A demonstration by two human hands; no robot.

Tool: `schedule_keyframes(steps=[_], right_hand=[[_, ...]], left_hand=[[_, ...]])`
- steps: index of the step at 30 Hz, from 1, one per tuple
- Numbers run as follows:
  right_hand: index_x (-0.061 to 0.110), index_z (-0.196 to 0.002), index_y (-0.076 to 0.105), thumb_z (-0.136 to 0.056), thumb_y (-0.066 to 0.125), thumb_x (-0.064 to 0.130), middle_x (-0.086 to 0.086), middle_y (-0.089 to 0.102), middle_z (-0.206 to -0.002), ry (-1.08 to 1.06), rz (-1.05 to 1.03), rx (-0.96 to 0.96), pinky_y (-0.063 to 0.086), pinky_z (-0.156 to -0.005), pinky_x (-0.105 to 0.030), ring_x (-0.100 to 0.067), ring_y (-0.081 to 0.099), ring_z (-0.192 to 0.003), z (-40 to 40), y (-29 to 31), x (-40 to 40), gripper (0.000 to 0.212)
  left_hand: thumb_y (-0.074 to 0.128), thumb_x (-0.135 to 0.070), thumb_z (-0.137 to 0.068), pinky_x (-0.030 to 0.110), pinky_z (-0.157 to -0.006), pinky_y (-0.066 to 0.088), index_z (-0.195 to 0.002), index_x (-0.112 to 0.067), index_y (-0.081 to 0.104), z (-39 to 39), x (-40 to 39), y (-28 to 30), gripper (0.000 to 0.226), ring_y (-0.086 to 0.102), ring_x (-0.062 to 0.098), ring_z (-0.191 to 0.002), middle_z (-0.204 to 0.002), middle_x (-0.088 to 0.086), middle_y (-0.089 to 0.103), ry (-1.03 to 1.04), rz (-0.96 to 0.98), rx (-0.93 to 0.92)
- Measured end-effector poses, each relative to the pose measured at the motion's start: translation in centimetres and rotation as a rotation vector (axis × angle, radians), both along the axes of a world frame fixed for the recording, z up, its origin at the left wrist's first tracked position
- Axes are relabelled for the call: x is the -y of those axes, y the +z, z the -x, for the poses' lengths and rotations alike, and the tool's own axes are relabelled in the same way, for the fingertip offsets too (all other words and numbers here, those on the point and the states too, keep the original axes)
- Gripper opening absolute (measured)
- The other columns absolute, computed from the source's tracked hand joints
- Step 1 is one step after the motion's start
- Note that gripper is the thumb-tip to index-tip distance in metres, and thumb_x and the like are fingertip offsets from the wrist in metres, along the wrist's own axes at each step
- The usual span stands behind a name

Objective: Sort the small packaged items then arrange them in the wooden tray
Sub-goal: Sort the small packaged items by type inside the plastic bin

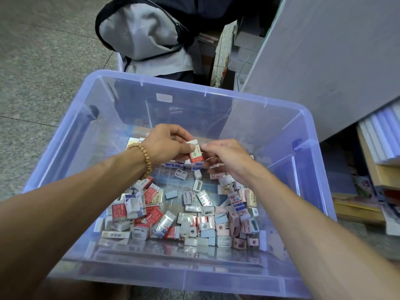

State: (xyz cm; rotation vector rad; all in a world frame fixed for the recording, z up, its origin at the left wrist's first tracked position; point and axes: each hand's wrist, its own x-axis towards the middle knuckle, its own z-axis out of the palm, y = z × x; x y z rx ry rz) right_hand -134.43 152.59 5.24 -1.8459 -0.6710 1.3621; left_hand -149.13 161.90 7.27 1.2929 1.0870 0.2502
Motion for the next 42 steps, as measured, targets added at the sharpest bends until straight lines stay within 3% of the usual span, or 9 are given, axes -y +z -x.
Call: schedule_keyframes(steps=[5, 8, 11, 16, 18, 21, 25, 30, 42], right_hand=[[0.010, -0.089, 0.072, -0.088, 0.072, 0.006, -0.004, 0.073, -0.073, -0.007, -0.064, -0.074, 0.055, -0.057, -0.023, -0.011, 0.067, -0.061, -0.2, 0.3, 0.5, 0.004], [0.011, -0.081, 0.074, -0.086, 0.076, 0.010, -0.005, 0.074, -0.073, -0.168, 0.073, 0.137, 0.056, -0.059, -0.028, -0.014, 0.065, -0.060, -1.7, -1.1, 1.0, 0.005], [0.008, -0.082, 0.074, -0.086, 0.076, 0.014, -0.007, 0.074, -0.072, -0.286, 0.234, 0.348, 0.060, -0.078, -0.037, -0.017, 0.065, -0.062, -2.8, -3.0, 1.5, 0.008], [0.020, -0.065, 0.068, -0.090, 0.072, 0.023, -0.006, 0.074, -0.071, -0.228, 0.267, 0.445, 0.059, -0.086, -0.045, -0.024, 0.073, -0.078, -2.8, -5.0, 0.8, 0.026], [0.019, -0.073, 0.072, -0.093, 0.070, 0.022, -0.008, 0.075, -0.076, -0.208, 0.267, 0.420, 0.061, -0.082, -0.041, -0.022, 0.074, -0.077, -2.6, -5.3, 0.5, 0.020], [0.014, -0.083, 0.075, -0.093, 0.069, 0.019, -0.009, 0.076, -0.079, -0.185, 0.281, 0.371, 0.061, -0.073, -0.034, -0.019, 0.073, -0.070, -2.5, -5.3, 0.0, 0.013], [0.011, -0.076, 0.077, -0.089, 0.071, 0.023, -0.011, 0.075, -0.079, -0.107, 0.289, 0.520, 0.059, -0.084, -0.045, -0.030, 0.072, -0.083, -2.4, -5.7, -0.8, 0.019], [0.000, -0.081, 0.077, -0.089, 0.069, 0.021, -0.012, 0.072, -0.075, -0.061, 0.291, 0.551, 0.059, -0.080, -0.046, -0.027, 0.067, -0.072, -2.3, -5.9, -1.1, 0.023], [0.010, -0.087, 0.078, -0.086, 0.077, 0.020, -0.009, 0.074, -0.081, -0.113, 0.239, 0.518, 0.059, -0.085, -0.042, -0.021, 0.068, -0.077, -2.5, -5.1, -0.7, 0.009]], left_hand=[[0.067, 0.004, -0.085, 0.025, -0.064, 0.060, -0.094, -0.004, 0.064, -0.7, 0.6, -0.4, 0.012, 0.068, 0.016, -0.067, -0.077, 0.007, 0.067, 0.031, 0.044, 0.099], [0.073, -0.013, -0.085, 0.027, -0.073, 0.057, -0.101, -0.016, 0.065, -0.5, -0.4, -2.2, 0.017, 0.065, 0.015, -0.077, -0.086, 0.000, 0.067, -0.211, -0.387, -0.155], [0.074, -0.031, -0.083, 0.030, -0.080, 0.052, -0.114, -0.021, 0.062, -0.3, -1.3, -4.2, 0.034, 0.058, 0.016, -0.089, -0.103, -0.001, 0.064, -0.595, -0.837, -0.467], [0.067, -0.043, -0.086, 0.036, -0.083, 0.045, -0.124, -0.020, 0.058, -0.3, -1.1, -7.0, 0.045, 0.050, 0.025, -0.108, -0.116, 0.006, 0.057, -0.779, -1.167, -0.545], [0.065, -0.043, -0.087, 0.036, -0.082, 0.044, -0.123, -0.019, 0.059, -0.3, -1.0, -7.7, 0.043, 0.049, 0.025, -0.106, -0.114, 0.007, 0.058, -0.760, -1.242, -0.533], [0.069, -0.037, -0.085, 0.039, -0.076, 0.046, -0.114, -0.013, 0.063, -0.4, -1.2, -8.1, 0.038, 0.052, 0.028, -0.099, -0.107, 0.010, 0.060, -0.724, -1.299, -0.513], [0.075, -0.034, -0.081, 0.039, -0.070, 0.050, -0.108, -0.009, 0.065, -0.3, -1.4, -8.3, 0.038, 0.055, 0.029, -0.092, -0.100, 0.011, 0.062, -0.746, -1.338, -0.522], [0.075, -0.034, -0.081, 0.037, -0.068, 0.050, -0.105, -0.010, 0.067, 0.2, -1.7, -8.2, 0.035, 0.056, 0.026, -0.090, -0.098, 0.009, 0.063, -0.735, -1.343, -0.530], [0.063, -0.036, -0.091, 0.034, -0.073, 0.051, -0.118, -0.016, 0.062, -0.1, -1.0, -7.3, 0.033, 0.056, 0.024, -0.100, -0.107, 0.006, 0.064, -0.747, -1.306, -0.629]])
